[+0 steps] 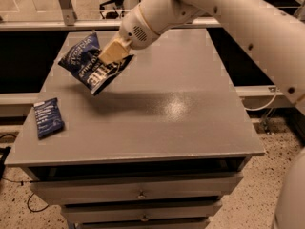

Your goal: Move blue chip bag near rxbar blueberry

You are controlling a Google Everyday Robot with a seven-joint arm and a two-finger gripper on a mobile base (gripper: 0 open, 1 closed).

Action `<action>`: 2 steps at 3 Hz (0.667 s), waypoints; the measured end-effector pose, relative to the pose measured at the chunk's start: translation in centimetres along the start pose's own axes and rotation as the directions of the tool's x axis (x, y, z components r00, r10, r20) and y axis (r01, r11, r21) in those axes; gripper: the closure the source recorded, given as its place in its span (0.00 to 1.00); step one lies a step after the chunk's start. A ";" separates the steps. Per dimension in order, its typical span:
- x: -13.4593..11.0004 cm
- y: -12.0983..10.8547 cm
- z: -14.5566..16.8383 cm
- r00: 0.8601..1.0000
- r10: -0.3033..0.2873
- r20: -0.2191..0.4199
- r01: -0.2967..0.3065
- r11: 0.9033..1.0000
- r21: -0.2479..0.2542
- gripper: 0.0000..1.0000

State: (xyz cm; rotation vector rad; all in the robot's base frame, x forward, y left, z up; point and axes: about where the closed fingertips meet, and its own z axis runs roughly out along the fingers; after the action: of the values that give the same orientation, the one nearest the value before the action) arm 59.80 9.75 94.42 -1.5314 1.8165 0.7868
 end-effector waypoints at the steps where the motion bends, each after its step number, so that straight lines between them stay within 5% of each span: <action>1: -0.8 0.8 4.2 0.998 -0.056 0.019 0.058 0.996 -0.072 0.97; 2: -1.2 0.8 6.6 0.995 -0.092 0.045 0.096 0.991 -0.089 0.67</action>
Offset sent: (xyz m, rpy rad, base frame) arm 0.0002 0.0731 -0.0379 0.0647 -0.0322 0.1578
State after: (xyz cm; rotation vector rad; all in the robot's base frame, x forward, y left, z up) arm 59.76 15.74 91.30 -1.6344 1.6869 0.8588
